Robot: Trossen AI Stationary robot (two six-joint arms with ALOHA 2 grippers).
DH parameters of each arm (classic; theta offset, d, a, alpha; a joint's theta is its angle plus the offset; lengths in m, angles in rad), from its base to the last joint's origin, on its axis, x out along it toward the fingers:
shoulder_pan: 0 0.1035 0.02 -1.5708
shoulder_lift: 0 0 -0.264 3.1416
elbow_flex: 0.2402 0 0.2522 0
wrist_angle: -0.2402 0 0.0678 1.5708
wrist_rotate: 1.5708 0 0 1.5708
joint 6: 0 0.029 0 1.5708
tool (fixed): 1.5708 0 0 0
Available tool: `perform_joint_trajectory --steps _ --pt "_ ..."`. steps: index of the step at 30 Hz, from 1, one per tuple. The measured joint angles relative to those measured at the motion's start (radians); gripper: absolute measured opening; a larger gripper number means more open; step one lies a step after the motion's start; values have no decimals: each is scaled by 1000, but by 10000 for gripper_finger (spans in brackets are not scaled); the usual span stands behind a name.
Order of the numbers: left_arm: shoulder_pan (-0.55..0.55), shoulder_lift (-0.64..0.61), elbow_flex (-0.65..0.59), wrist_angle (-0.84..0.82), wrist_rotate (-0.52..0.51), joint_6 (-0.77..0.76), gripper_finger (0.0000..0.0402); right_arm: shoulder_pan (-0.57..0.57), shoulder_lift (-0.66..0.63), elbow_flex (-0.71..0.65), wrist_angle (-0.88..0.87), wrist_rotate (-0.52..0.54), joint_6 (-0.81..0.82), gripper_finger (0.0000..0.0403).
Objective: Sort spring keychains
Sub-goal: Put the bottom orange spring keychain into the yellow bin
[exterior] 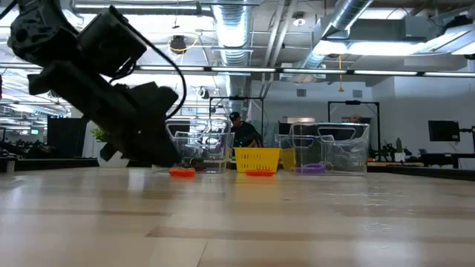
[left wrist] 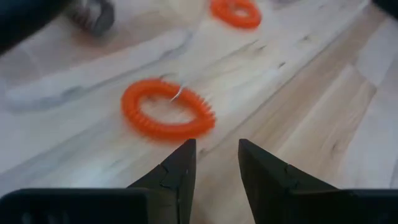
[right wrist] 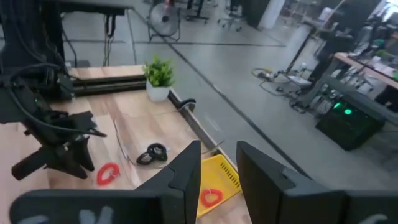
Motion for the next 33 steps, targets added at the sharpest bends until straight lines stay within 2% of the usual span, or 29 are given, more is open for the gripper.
perform_joint_trajectory --steps 4,8,15,33 --pt "-3 2 44 5 -35 80 117 91 -30 0 -78 108 80 92" --pt "-2 2 75 4 -104 144 117 152 -34 0 -153 162 152 92" --pt "0 2 81 -25 -177 215 117 194 -22 0 -196 183 187 92" --pt "48 2 74 -123 -174 255 117 197 -19 -1 -196 187 180 92"
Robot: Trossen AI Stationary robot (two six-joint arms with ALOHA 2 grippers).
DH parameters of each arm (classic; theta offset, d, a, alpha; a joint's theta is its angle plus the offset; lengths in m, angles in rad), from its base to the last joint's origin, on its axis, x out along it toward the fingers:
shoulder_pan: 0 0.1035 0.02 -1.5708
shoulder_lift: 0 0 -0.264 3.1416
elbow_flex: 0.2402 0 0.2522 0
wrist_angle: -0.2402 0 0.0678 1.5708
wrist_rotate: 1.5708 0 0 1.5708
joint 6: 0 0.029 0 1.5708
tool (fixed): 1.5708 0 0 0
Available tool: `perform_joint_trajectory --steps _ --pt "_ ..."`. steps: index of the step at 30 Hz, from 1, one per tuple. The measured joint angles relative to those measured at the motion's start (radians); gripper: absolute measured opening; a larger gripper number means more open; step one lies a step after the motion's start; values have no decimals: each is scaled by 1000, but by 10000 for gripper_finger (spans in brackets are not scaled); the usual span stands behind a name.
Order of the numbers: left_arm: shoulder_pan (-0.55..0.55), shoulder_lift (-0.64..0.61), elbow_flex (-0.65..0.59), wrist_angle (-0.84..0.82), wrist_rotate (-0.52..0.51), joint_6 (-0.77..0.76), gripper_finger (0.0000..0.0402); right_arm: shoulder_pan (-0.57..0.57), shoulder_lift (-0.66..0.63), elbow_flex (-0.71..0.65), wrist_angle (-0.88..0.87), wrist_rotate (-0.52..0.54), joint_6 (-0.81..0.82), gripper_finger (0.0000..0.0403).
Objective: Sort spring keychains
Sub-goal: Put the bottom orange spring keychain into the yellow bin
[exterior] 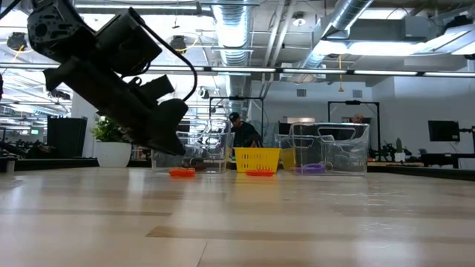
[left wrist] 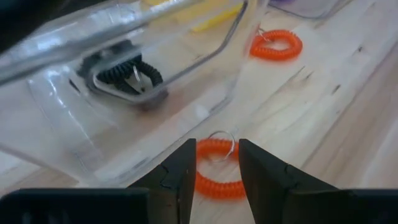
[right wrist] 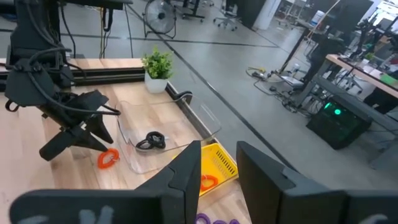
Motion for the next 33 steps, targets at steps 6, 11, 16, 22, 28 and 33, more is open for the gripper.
perform_joint_trajectory --steps 6,11,16,22,28,33 --pt "1 0 -12 0 38 -4 117 0 0 0 0 0 -1 92" --pt "2 0 -11 0 41 -7 117 -2 0 0 0 3 -1 92" --pt "27 3 -11 1 83 -7 117 -2 0 0 1 21 17 92" --pt "33 56 -8 20 146 -19 117 -1 0 0 1 21 25 92" --pt "24 68 -8 25 157 -48 117 -1 0 0 1 21 35 92" --pt "-32 69 -9 19 154 -71 117 -1 0 0 2 21 35 92"
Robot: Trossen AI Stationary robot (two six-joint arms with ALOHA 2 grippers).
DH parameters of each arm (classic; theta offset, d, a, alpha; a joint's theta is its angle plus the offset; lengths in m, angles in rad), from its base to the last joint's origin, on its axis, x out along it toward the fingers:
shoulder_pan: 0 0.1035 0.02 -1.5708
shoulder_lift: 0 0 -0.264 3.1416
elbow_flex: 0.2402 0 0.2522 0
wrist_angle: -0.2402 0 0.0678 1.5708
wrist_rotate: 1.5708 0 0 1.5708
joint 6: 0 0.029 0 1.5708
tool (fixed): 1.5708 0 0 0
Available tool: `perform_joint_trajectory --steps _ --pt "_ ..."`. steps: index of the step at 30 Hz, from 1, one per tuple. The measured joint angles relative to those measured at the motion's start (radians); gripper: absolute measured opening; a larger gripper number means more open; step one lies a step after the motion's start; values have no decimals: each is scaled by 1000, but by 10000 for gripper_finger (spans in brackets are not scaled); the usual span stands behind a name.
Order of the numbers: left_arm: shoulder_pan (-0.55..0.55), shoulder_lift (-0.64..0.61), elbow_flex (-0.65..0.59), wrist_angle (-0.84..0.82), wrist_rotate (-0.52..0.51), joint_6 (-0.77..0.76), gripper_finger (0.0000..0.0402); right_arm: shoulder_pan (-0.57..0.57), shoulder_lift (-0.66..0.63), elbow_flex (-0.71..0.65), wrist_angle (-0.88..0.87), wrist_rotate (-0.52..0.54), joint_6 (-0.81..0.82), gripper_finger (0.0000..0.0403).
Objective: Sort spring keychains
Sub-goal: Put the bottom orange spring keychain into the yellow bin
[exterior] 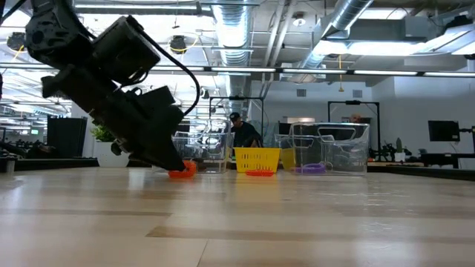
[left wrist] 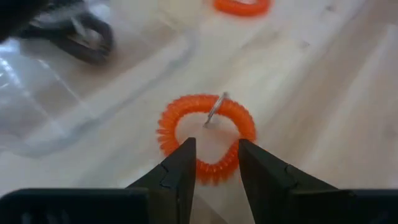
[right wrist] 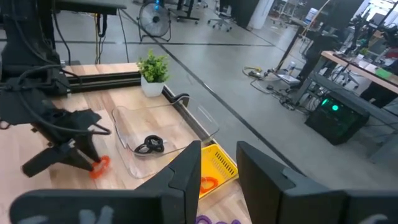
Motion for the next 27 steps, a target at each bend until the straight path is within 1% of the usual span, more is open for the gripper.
perform_joint_trajectory --steps 7,8,14,24,27 --pt "-116 -1 -1 4 10 -72 117 0 0 0 0 0 0 92" --pt "-132 0 -2 2 36 -78 117 0 0 0 0 -1 0 92" --pt "-215 2 -3 4 28 -77 117 1 5 0 0 -2 7 92" --pt "-297 2 -3 18 36 -77 117 24 22 -19 11 -54 16 92" --pt "-316 3 9 18 48 -53 117 29 36 -20 17 -59 17 92"
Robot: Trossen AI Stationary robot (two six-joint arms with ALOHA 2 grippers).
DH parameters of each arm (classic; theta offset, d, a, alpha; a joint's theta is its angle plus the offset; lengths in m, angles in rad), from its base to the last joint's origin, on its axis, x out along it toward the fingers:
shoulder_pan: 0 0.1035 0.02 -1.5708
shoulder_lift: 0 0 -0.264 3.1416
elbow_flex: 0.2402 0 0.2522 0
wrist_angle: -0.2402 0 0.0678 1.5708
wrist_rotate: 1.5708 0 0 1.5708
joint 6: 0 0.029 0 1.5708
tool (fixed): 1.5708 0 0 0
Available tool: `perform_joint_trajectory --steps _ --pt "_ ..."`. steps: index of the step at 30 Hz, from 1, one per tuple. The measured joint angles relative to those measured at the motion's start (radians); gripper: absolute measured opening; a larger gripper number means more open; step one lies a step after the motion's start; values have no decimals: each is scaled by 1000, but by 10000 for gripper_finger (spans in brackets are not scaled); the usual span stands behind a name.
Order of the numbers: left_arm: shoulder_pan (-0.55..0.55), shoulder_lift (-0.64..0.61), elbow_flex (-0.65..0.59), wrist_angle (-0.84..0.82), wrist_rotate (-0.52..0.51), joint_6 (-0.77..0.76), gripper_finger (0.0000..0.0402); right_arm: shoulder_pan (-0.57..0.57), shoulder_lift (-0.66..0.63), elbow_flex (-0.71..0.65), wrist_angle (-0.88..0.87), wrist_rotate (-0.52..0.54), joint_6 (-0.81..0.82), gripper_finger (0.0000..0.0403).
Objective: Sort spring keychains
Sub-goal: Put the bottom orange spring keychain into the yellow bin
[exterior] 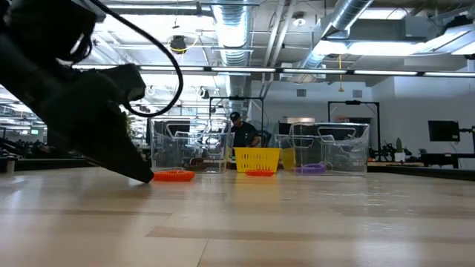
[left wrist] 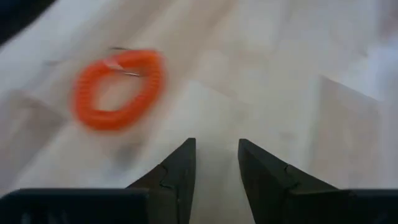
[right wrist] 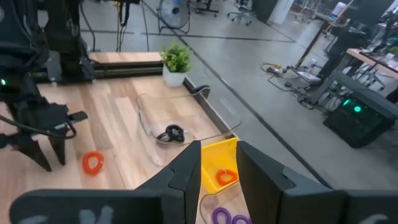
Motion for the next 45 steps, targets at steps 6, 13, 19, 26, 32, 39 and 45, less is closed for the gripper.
perform_joint_trajectory --steps 6,13,19,26,32,39,45 --pt "-20 0 51 10 -23 262 117 -2 44 -2 5 -20 0 92" --pt "20 0 74 10 -132 512 117 -2 111 -2 5 -23 0 92" --pt "98 0 63 9 -86 515 117 -2 141 -2 6 -74 -1 92" --pt "169 -3 63 -71 99 510 117 -2 135 -2 6 -82 -1 92" --pt "175 -6 50 -104 158 483 117 -2 134 -2 5 -81 -1 92" --pt "175 -5 29 -106 168 363 117 -2 135 -2 5 -75 -2 92" --pt "161 -4 25 -90 159 344 117 -2 135 -2 5 -75 -2 92"
